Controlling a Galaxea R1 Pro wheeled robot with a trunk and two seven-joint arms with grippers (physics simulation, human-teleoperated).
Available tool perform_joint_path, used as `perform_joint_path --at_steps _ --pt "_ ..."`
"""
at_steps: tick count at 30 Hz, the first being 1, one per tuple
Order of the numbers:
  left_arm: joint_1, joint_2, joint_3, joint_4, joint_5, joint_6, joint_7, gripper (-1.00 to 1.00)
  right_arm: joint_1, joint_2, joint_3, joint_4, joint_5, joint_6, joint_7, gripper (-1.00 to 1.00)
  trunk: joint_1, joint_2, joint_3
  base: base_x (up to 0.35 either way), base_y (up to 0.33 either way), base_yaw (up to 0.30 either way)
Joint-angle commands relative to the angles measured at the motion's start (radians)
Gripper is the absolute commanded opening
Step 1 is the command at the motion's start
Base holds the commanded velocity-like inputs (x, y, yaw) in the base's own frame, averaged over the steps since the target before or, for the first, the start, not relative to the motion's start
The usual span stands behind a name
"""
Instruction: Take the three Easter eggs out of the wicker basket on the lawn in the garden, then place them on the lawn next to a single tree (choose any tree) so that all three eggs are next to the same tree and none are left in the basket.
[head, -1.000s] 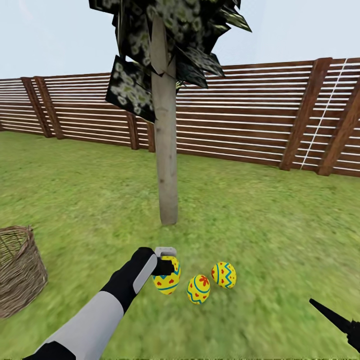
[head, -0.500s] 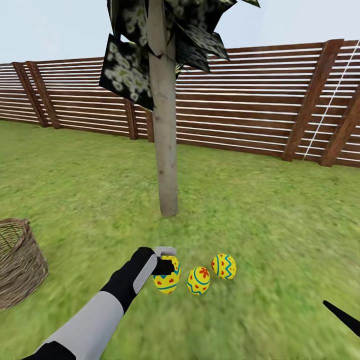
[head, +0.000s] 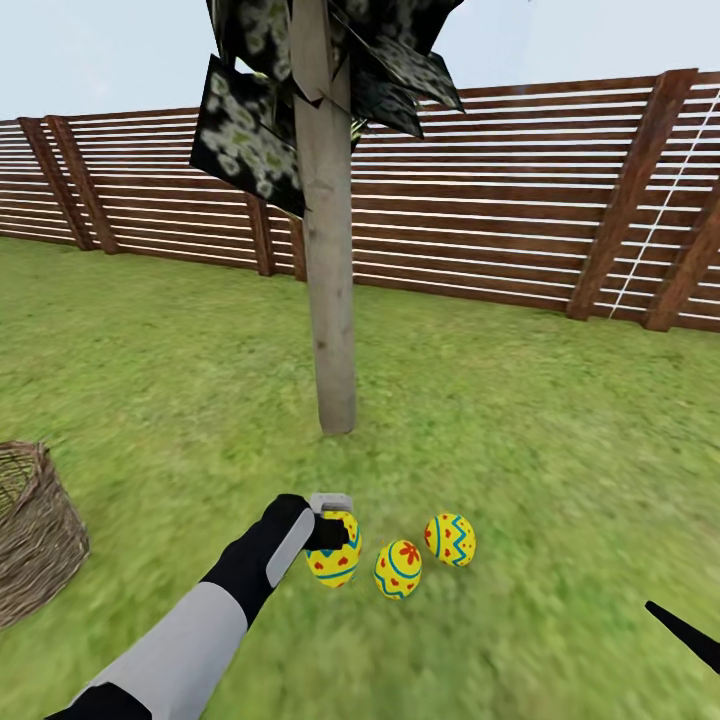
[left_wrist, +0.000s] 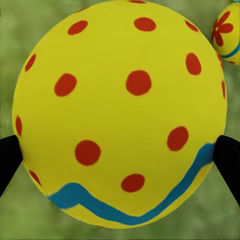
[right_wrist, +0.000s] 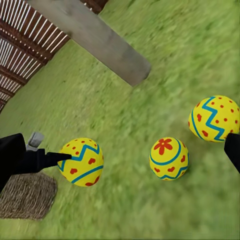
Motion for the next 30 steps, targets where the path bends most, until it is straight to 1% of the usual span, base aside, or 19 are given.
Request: perform_joint_path --at_steps 1,8,18,30 --pt "-0.001 0.0 -0.003 -0.001 0.011 0.002 0.01 -1.0 0.0 0.0 0.0 0.0 -0.005 0.007 0.0 1.0 0.0 0.0 -0.001 0.193 0.0 0.0" --pt "-0.001 0.0 -0.004 0.0 0.011 0.001 0.01 -1.0 0.0 0.0 0.0 0.0 -0.005 0.007 0.0 1.0 0.0 0.0 -0.001 0.239 0.0 0.0" --pt "-0.001 0.0 -0.003 -0.012 0.011 -0.005 0.009 -1.0 0.0 -0.002 0.0 0.0 -0.003 0.007 0.0 1.0 0.0 0.0 -0.001 0.025 0.0 0.0" --pt "-0.001 0.0 -0.002 -0.014 0.012 -0.002 0.009 -1.0 0.0 -0.002 0.0 0.0 -0.003 0.007 0.0 1.0 0.006 -0.003 -0.047 0.0 0.0 0.0"
